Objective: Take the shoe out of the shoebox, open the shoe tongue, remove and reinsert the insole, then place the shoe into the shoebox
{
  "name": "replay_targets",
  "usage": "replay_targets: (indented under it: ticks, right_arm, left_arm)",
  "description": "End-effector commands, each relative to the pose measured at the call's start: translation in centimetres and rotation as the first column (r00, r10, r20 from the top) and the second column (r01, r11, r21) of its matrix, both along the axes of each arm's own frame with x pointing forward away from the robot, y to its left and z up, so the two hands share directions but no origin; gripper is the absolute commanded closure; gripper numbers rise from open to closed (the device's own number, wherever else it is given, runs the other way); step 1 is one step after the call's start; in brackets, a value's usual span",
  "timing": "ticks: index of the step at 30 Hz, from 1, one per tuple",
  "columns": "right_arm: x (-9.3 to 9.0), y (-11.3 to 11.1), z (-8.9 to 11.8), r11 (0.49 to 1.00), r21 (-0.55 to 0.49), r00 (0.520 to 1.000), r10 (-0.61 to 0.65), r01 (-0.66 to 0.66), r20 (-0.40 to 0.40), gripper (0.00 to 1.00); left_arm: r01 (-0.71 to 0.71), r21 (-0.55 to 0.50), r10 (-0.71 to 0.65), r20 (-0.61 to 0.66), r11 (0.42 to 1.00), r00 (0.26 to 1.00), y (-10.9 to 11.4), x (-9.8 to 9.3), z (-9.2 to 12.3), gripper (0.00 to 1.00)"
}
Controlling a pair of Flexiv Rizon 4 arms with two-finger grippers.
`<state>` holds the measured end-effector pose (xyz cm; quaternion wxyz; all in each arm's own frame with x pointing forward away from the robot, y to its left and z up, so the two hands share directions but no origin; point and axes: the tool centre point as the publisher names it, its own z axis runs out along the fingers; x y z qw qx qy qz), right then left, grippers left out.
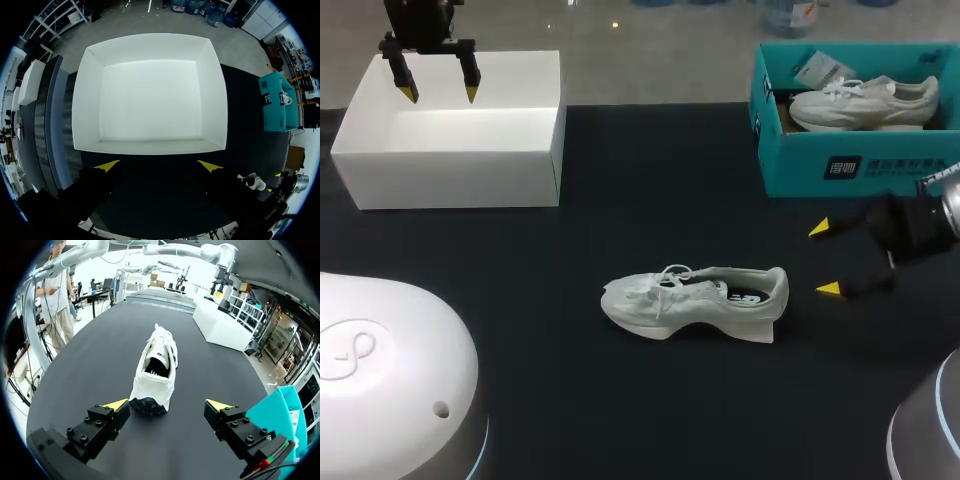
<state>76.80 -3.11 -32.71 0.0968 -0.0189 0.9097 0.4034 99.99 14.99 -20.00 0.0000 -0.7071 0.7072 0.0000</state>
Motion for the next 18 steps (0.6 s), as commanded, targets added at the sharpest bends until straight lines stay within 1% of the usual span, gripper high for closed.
replay_targets:
  ticks: [1,3,7,11,13,18]
  right_arm:
    - [0.0,0.0,-2.0,0.997,0.078,1.000,-0.001,0.002,-0.015,0.00]
    - [-0.3,0.1,-2.2,0.996,0.089,1.000,0.011,-0.010,-0.017,0.00]
    - [-0.9,-0.2,-2.7,0.997,0.076,0.999,0.035,-0.033,-0.017,0.00]
    - [-1.9,-1.3,-3.7,0.997,0.082,0.999,0.001,0.003,-0.047,0.00]
    - [-2.3,-1.9,-4.3,0.994,0.103,0.998,-0.026,0.032,-0.059,0.00]
    - [-2.4,-2.6,-4.7,0.993,0.102,0.997,-0.054,0.058,-0.049,0.00]
  left_arm:
    - [0.000,0.000,0.000,0.000,1.000,1.000,0.0,0.0,0.0,0.00]
    - [0.000,0.000,0.000,0.000,1.000,1.000,0.0,0.0,0.0,0.00]
    - [0.000,0.000,0.000,0.000,1.000,1.000,0.0,0.0,0.0,0.00]
    - [0.000,0.000,0.000,0.000,1.000,1.000,0.0,0.0,0.0,0.00]
    - [0.000,0.000,0.000,0.000,1.000,1.000,0.0,0.0,0.0,0.00]
    - [0.000,0.000,0.000,0.000,1.000,1.000,0.0,0.0,0.0,0.00]
